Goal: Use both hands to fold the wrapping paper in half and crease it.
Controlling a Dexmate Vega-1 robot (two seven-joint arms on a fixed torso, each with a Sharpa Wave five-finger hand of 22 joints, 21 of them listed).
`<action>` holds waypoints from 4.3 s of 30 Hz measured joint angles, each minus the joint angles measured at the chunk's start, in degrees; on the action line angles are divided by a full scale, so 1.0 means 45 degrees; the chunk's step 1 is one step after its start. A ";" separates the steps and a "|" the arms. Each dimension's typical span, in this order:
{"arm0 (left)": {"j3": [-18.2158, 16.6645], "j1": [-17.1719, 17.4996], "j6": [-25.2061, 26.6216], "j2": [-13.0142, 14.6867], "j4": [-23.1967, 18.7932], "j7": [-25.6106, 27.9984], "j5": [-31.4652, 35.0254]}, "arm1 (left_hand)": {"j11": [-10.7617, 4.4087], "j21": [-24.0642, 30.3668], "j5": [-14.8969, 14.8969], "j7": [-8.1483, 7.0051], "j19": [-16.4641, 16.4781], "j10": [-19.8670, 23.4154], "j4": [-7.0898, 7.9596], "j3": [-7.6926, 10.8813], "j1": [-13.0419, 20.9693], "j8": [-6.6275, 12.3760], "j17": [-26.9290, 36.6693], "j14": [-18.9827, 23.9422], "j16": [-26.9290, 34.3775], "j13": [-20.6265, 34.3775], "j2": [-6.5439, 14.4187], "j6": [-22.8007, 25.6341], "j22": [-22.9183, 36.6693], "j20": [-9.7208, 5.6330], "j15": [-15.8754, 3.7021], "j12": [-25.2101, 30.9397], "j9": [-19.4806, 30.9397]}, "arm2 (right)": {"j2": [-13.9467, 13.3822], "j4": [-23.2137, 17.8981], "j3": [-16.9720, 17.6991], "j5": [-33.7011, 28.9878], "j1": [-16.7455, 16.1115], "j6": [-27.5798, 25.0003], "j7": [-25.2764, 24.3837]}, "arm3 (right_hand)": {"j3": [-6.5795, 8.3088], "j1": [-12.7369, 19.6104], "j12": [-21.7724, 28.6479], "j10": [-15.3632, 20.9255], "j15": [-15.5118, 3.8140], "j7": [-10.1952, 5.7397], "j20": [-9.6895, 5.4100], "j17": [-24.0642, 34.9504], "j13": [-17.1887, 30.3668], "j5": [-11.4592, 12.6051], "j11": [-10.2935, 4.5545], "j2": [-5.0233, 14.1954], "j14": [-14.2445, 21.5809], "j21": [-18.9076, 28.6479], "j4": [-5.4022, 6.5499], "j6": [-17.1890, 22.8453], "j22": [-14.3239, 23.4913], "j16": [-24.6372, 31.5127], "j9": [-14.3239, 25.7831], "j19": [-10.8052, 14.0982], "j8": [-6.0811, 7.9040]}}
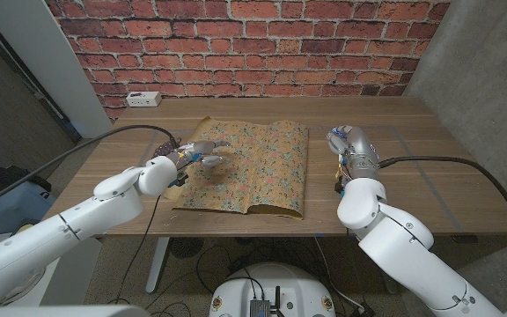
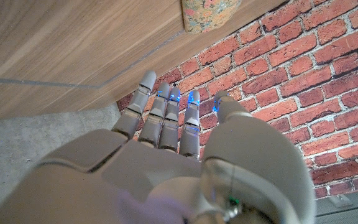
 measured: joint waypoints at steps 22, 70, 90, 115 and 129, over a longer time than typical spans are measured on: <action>0.0026 0.0002 -0.0411 0.0163 0.0142 0.0379 -0.0753 | 0.0116 0.0000 0.0000 0.0069 0.0067 0.0117 0.0106 0.0000 -0.0255 0.0000 -0.0001 0.0185 0.0000 -0.0001 -0.0012 0.0069 -0.0002 0.0069 0.0048 -0.0001 -0.0001 | -0.0154 0.0699 -0.1874 0.0794 0.2040 -0.2685 -0.0178 | -0.0233 -0.0120 -0.0076 -0.0048 -0.0112 -0.0137 0.0048 0.0033 -0.0001 -0.0263 -0.0046 -0.0356 -0.0115 -0.0013 -0.0119 -0.0140 -0.0002 0.0000 0.0000 0.0047 -0.0185; -0.0463 0.0698 -0.1533 0.0484 0.0355 0.1081 -0.1723 | 0.0117 0.0000 0.0000 0.0067 0.0179 0.0390 0.0457 -0.0246 -0.1144 -0.0247 0.0058 0.0455 -0.0088 -0.0003 -0.0139 0.0203 0.0058 0.0090 0.0000 -0.0161 -0.0003 | 0.5136 0.6847 -0.3740 -1.2159 0.2209 -0.3704 1.0602 | -0.2105 -0.1012 -0.0304 -0.2635 -0.0553 -0.0318 0.0681 -0.0046 0.0487 0.0536 -0.0468 -0.2315 -0.1992 -0.1627 -0.0108 -0.3249 -0.0032 -0.0454 0.0089 -0.1835 -0.0631; -0.0607 0.0822 -0.1932 0.0494 0.0623 0.1204 -0.1999 | 0.0114 -0.0064 0.0000 0.0068 0.0179 0.0387 0.0650 -0.0334 -0.1538 -0.0342 0.0057 0.0454 -0.0160 -0.0003 -0.0265 0.0202 0.0057 0.0090 0.0000 -0.0248 -0.0003 | 0.7113 0.8842 -0.2802 -1.8436 0.1994 -0.2637 1.4863 | -0.4180 -0.1583 0.0194 -0.4386 -0.0585 0.0073 0.0979 0.1982 0.1061 0.1599 -0.0328 -0.2949 -0.1644 -0.1942 0.0957 -0.4857 0.0082 0.1033 0.0205 -0.0592 -0.0177; -0.0513 0.0440 -0.2386 0.0279 0.1220 0.0952 -0.2212 | 0.0114 -0.0107 0.0000 0.0021 0.0227 0.0387 0.0735 -0.0420 -0.1775 -0.0443 0.0056 0.0405 -0.0235 -0.0003 -0.0267 0.0155 0.0056 0.0137 0.0050 -0.0347 -0.0003 | 1.0243 1.1893 -0.0489 -2.2886 0.2194 -0.0522 1.8425 | -0.4048 0.2771 0.0968 -0.4301 -0.0893 0.0123 -0.0833 0.4102 0.1792 0.2123 -0.0650 -0.2173 0.1979 -0.1423 -0.0480 -0.5661 0.0240 0.3977 0.0376 0.1804 -0.0343; -0.0283 0.0017 -0.2527 0.0043 0.1705 0.0674 -0.2304 | 0.0162 -0.0153 0.0000 0.0001 0.0175 0.0337 0.0799 -0.0485 -0.1960 -0.0443 0.0055 0.0405 -0.0235 -0.0003 -0.0317 0.0037 0.0055 0.0188 0.0049 -0.0457 -0.0004 | 1.0344 1.2264 -0.0672 -2.1049 0.2470 -0.1413 1.5938 | -0.2940 0.8629 0.2022 -0.1928 -0.1819 0.0667 -0.2069 0.6439 0.1793 0.2080 -0.0245 -0.1418 0.5792 0.0391 -0.0730 -0.3430 0.0296 0.6364 0.0617 0.4305 0.0101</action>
